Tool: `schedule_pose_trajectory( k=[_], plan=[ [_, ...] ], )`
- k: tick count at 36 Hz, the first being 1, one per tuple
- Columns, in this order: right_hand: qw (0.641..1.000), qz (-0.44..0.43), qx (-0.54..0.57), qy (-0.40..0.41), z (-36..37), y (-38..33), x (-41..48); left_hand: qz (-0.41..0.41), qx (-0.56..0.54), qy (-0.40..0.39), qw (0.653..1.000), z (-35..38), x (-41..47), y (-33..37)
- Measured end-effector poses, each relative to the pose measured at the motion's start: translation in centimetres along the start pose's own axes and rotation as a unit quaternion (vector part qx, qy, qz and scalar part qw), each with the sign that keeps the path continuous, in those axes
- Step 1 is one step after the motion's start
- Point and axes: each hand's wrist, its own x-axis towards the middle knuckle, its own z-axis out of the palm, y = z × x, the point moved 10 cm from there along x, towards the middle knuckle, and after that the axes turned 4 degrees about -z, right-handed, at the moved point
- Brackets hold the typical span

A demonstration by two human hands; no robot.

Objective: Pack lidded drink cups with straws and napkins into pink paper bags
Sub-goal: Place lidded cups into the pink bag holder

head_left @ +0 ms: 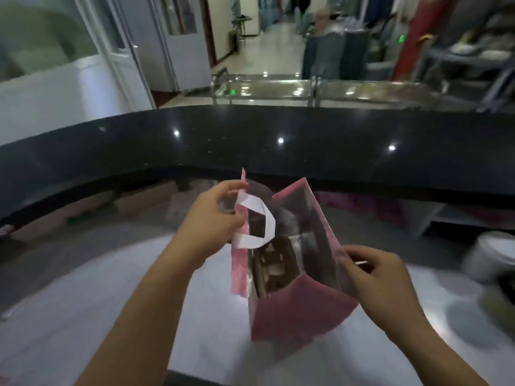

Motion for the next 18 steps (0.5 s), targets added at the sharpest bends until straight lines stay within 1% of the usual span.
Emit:
schedule_pose_trajectory(
  k=[2, 5, 10, 14, 18],
  plan=[
    [0.999, 0.032, -0.009, 0.043, -4.1, 2.6, -1.5, 0.013, -0.001, -0.042, 0.999, 5.1, -0.4, 1.3],
    [0.994, 0.075, -0.011, 0.079, -9.2, 6.0, -3.3, 0.025, 0.003, -0.092, 0.995, 11.9, -1.3, 3.1],
    [0.985, 0.108, 0.009, 0.133, -16.2, 9.9, -5.1, 0.023, -0.007, -0.138, 0.990, 19.9, -2.8, 4.7],
    [0.985, 0.113, 0.026, 0.126, -18.9, 12.4, -6.0, 0.029, 0.004, -0.149, 0.988, 23.9, -3.9, 5.3],
    [0.988, 0.118, 0.040, 0.092, -20.3, 14.5, -6.4, 0.032, 0.009, -0.128, 0.991, 26.1, -5.0, 5.6]
  ],
)
